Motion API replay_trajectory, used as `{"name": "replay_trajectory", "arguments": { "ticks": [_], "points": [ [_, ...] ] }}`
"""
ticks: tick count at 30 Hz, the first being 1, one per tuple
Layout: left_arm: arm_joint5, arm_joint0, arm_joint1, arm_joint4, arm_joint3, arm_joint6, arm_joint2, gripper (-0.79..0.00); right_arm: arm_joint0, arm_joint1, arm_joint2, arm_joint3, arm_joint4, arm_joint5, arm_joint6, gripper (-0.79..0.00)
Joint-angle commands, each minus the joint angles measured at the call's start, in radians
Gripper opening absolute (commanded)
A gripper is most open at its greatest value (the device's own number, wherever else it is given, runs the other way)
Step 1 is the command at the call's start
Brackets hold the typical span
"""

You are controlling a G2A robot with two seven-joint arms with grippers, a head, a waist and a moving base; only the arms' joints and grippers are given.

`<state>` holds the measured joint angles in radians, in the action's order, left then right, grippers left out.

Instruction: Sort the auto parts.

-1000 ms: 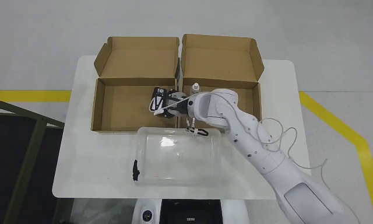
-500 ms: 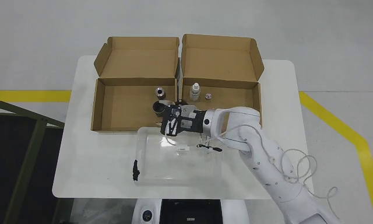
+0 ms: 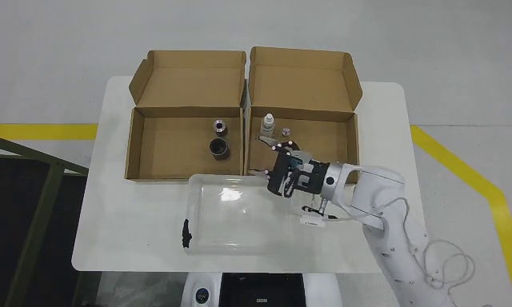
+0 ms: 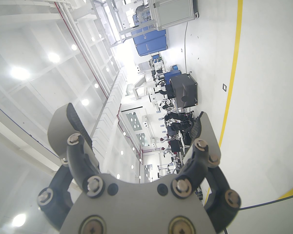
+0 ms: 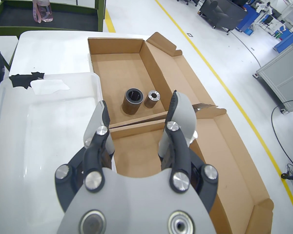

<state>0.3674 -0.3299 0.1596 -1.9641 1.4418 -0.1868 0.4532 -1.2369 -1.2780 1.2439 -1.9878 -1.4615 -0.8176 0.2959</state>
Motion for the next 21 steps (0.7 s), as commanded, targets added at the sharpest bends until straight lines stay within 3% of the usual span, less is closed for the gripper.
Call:
{"name": "replay_trajectory", "arguments": {
  "ticks": [1, 14, 21],
  "points": [
    [0.000, 0.000, 0.000, 0.000, 0.000, 0.000, 0.000, 0.000, -0.034, 0.008, 0.046, -0.012, -0.009, 0.007, -0.047, -0.308],
    [0.000, 0.000, 0.000, 0.000, 0.000, 0.000, 0.000, 0.000, -0.228, 0.045, 0.289, -0.047, -0.051, 0.055, -0.317, -0.237],
    [0.000, 0.000, 0.000, 0.000, 0.000, 0.000, 0.000, 0.000, -0.284, 0.055, 0.368, -0.012, -0.021, 0.098, -0.398, -0.215]
  ]
}}
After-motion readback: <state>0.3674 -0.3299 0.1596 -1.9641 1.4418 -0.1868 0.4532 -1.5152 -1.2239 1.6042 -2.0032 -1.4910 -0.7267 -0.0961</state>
